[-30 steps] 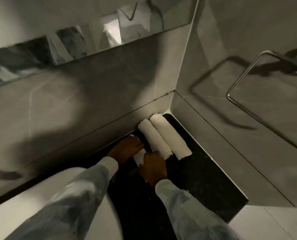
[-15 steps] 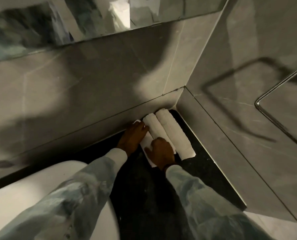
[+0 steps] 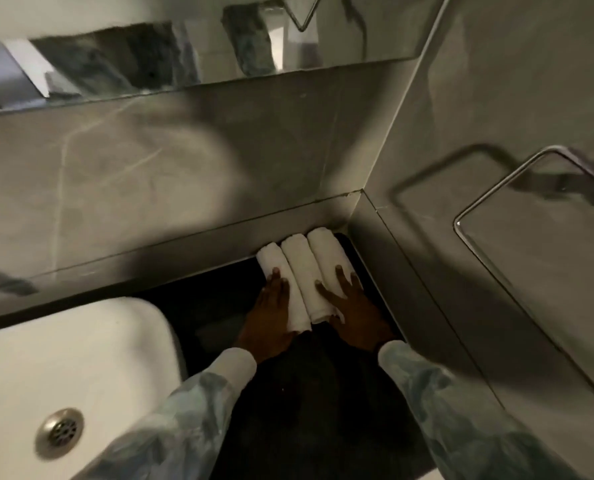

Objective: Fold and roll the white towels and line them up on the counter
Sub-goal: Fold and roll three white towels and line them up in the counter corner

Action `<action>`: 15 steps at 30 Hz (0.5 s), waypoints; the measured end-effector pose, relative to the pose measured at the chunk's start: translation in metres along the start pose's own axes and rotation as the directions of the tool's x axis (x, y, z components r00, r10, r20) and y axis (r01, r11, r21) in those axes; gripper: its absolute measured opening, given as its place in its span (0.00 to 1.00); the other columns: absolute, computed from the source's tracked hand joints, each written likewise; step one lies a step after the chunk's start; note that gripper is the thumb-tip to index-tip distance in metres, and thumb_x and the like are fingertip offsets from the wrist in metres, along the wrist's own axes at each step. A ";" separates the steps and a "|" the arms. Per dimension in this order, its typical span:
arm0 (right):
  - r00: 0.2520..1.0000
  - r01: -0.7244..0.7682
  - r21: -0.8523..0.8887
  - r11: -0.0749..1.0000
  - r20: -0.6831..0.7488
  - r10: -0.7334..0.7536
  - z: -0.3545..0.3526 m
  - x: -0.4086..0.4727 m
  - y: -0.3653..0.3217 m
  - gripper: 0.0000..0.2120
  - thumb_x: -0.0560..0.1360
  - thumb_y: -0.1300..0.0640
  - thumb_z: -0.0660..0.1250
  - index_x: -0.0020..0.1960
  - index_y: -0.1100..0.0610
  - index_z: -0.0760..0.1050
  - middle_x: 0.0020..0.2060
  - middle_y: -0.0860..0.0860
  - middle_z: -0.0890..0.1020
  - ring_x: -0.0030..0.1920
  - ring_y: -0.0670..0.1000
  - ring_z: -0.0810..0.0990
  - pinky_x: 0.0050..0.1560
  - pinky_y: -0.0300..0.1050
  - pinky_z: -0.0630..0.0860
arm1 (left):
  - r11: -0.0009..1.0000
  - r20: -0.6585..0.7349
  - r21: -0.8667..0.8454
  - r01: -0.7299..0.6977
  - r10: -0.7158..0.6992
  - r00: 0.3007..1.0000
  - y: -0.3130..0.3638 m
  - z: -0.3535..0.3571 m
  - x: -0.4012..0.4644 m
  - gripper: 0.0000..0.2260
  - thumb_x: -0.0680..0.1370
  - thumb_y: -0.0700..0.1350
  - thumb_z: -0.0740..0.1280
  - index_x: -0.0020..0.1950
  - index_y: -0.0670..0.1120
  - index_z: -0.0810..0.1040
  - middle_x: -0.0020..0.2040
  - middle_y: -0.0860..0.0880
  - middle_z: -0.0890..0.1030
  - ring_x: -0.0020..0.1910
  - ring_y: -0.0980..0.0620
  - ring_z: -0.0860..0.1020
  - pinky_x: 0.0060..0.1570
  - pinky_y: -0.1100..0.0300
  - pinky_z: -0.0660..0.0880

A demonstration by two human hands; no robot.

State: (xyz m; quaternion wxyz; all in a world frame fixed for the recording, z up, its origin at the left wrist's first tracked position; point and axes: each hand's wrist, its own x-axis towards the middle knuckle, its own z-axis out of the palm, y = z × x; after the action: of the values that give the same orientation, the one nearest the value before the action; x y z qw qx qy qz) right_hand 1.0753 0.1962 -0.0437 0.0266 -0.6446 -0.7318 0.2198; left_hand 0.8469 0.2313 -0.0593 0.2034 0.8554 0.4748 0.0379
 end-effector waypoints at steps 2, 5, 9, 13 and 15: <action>1.000 0.015 0.005 1.000 -0.021 -0.015 0.007 0.007 0.004 0.35 0.79 0.50 0.60 0.75 0.33 0.41 0.78 0.50 0.35 0.76 0.64 0.37 0.74 0.68 0.52 | 1.000 -0.010 0.025 0.001 -0.001 1.000 -0.001 0.006 0.006 0.46 0.73 0.61 0.64 0.77 0.38 0.43 0.77 0.36 0.42 0.77 0.38 0.44 0.75 0.42 0.56; 0.998 0.052 0.010 0.999 -0.030 -0.052 0.015 0.019 0.014 0.35 0.80 0.55 0.58 0.74 0.33 0.40 0.77 0.52 0.35 0.75 0.65 0.35 0.72 0.72 0.50 | 0.995 0.018 0.097 -0.003 0.001 1.000 -0.003 0.015 0.018 0.48 0.74 0.61 0.66 0.76 0.38 0.40 0.77 0.36 0.40 0.77 0.37 0.42 0.75 0.42 0.55; 0.998 0.070 0.032 0.997 0.006 -0.070 0.012 0.021 0.017 0.29 0.75 0.45 0.43 0.76 0.38 0.45 0.78 0.54 0.37 0.75 0.67 0.37 0.72 0.72 0.46 | 0.991 0.053 0.114 0.068 -0.075 0.996 0.000 0.016 0.019 0.51 0.72 0.63 0.67 0.76 0.42 0.34 0.77 0.39 0.35 0.77 0.39 0.40 0.74 0.46 0.54; 0.993 0.039 -0.062 0.997 0.110 -0.032 0.007 0.024 0.016 0.36 0.76 0.42 0.59 0.77 0.38 0.42 0.77 0.55 0.36 0.75 0.69 0.38 0.71 0.74 0.48 | 0.976 0.067 0.168 0.141 -0.154 0.986 0.015 0.007 0.017 0.51 0.72 0.64 0.66 0.76 0.41 0.36 0.77 0.38 0.37 0.77 0.39 0.43 0.76 0.44 0.52; 0.993 0.038 -0.123 0.992 0.114 -0.024 -0.010 0.009 0.008 0.42 0.73 0.39 0.64 0.76 0.38 0.39 0.78 0.54 0.37 0.76 0.67 0.40 0.72 0.73 0.44 | 0.965 0.046 0.213 0.153 -0.166 0.985 0.027 -0.008 0.001 0.50 0.72 0.66 0.64 0.76 0.42 0.37 0.78 0.39 0.38 0.77 0.40 0.44 0.76 0.43 0.51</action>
State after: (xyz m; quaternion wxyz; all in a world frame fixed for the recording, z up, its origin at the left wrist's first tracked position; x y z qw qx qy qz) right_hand 1.0848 0.2080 -0.0402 -0.0516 -0.6201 -0.7544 0.2090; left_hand 0.8665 0.2218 -0.0423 0.1298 0.8319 0.5367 -0.0558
